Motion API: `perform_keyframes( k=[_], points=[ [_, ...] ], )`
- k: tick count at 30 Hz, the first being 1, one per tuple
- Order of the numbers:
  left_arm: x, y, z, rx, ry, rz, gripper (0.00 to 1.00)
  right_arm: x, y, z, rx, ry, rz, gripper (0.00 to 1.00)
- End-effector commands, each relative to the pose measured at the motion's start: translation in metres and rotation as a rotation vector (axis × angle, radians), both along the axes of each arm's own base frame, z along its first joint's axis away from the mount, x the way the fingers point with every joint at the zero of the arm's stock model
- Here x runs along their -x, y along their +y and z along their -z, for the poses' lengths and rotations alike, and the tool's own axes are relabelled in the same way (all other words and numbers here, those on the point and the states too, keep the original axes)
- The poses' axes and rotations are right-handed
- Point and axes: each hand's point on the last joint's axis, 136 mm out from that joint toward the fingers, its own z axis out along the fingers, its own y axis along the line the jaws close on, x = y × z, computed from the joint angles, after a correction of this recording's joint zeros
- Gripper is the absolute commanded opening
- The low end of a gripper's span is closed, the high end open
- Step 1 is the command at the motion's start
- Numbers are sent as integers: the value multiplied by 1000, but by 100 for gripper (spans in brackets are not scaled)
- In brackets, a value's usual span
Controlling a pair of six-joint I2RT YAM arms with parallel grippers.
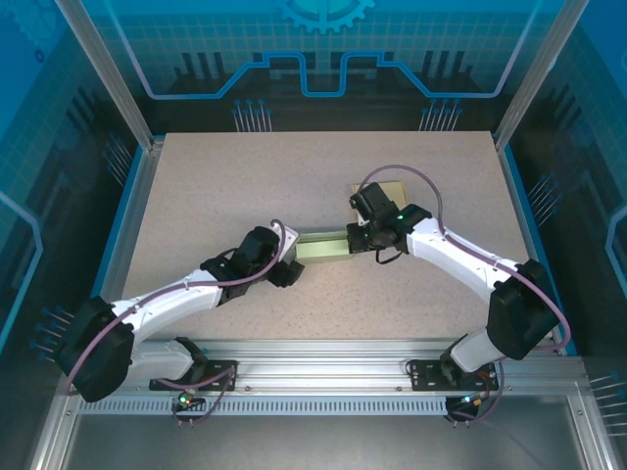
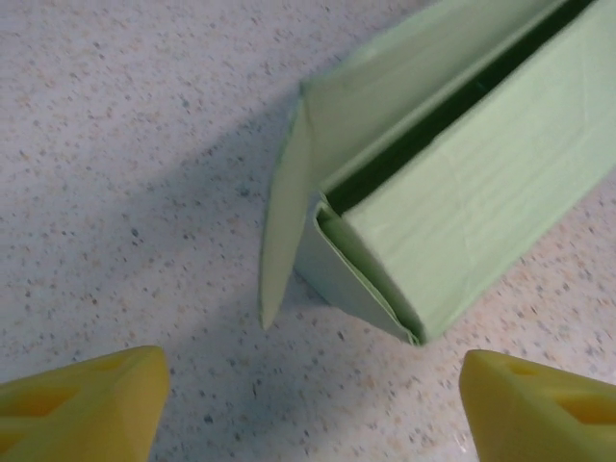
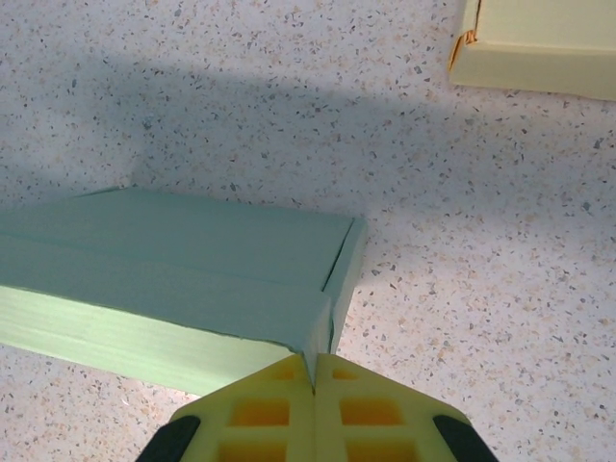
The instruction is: Fold the paper box
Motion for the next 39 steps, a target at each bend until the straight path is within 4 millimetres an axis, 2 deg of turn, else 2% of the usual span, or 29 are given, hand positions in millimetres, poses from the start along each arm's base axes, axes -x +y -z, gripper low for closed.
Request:
perform_keyframes(
  k=[1,3,6,9,13,25,28,32,39],
  points=[
    [-21,-5,-28,93,-123,-41,78,4,1,7,7,49,-14,0],
    [-19,-10,-41,131,-132,-24,76,3,2,7,7,51,-15,0],
    [-14,-12,-66,175,-149,-9,66,2,3,8,9,55,-13,0],
    [-15,1,-77,149,-125,-65,61,0,4,7,5,54,-13,0],
    [-16,10,-76,79,-7,-91,61,-2,5,9,7,61,-17,0],
    [-14,-4,-50,27,228,-26,56,-5,5,9,9,69,-17,0],
    [-17,-4,-47,20,232,-45,55,-6,5,10,10,71,-16,0],
    [-23,-5,-48,28,222,-61,49,-8,6,11,9,75,-17,0],
    [-36,9,-59,-4,133,-129,53,-9,7,13,7,80,-18,0]
  ],
)
